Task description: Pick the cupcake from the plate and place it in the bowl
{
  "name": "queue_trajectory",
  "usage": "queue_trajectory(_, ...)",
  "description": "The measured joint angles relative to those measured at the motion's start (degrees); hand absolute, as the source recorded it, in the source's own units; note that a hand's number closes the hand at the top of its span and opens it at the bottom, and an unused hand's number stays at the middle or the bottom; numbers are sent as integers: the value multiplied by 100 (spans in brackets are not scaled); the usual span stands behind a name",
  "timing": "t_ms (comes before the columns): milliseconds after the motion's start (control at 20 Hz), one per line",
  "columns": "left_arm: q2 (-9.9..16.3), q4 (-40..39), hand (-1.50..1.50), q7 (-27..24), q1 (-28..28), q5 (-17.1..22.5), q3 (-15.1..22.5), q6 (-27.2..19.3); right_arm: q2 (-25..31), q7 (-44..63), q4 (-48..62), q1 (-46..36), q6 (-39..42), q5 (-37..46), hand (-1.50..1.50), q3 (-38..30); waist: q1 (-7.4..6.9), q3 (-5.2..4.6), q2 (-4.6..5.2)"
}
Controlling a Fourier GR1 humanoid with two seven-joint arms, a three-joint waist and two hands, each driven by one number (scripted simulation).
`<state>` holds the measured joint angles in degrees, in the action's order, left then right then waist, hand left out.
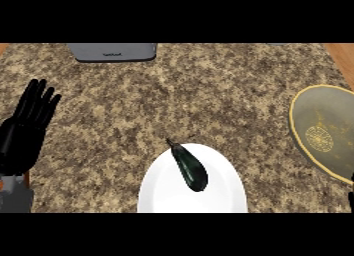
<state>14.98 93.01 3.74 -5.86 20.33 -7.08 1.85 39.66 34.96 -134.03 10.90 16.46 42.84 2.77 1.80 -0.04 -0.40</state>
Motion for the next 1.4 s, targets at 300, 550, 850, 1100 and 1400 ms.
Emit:
queue_trajectory(300,-134,-123,0,-125,-49,-122,94,-1,-185,-54,230,-503,203,-538,150,-1183,-84,3,21)
queue_trajectory(550,-97,-67,0,5,-157,-61,45,71,-212,-448,952,-1055,262,-1274,150,-2030,-149,4,34)
queue_trajectory(850,-120,-256,0,-40,-302,-135,39,132,-227,-1399,2650,-1833,-148,-1348,150,-2321,-214,7,52)
queue_trajectory(1100,-170,-84,0,-8,-197,-162,65,172,-198,-2055,4189,-2588,-476,-1038,150,-2123,-256,6,56)
queue_trajectory(1400,-180,-113,0,-32,-210,-155,26,237,-164,-2577,5895,-3147,-610,-545,150,-1721,-307,6,76)
